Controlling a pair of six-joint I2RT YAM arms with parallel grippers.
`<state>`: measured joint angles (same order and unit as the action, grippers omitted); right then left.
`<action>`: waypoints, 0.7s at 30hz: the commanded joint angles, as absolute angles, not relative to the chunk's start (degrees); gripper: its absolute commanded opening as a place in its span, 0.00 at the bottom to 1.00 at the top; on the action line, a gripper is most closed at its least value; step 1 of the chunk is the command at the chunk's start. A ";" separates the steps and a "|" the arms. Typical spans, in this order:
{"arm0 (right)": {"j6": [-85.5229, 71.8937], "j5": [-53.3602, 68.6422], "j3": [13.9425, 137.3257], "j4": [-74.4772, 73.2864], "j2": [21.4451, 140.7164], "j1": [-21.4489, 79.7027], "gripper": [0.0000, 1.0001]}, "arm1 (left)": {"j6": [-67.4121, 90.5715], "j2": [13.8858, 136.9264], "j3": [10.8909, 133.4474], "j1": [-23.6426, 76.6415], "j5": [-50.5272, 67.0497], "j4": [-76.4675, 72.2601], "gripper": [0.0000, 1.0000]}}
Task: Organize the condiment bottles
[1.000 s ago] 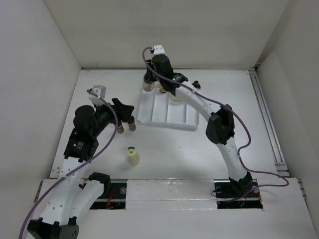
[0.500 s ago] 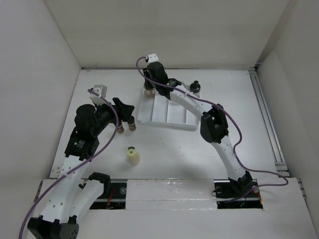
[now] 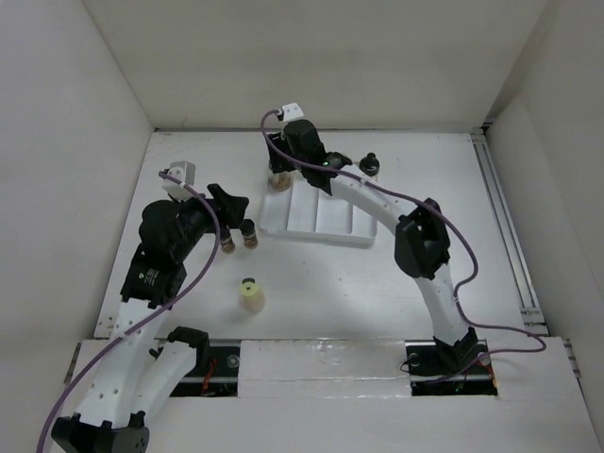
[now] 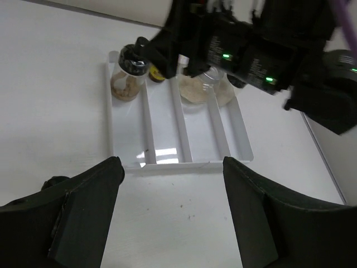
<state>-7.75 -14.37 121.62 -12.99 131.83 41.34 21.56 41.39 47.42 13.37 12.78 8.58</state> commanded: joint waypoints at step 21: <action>-10.20 13.63 83.49 7.21 111.08 51.77 0.74 | 29.36 31.64 48.43 12.92 -6.16 8.96 0.69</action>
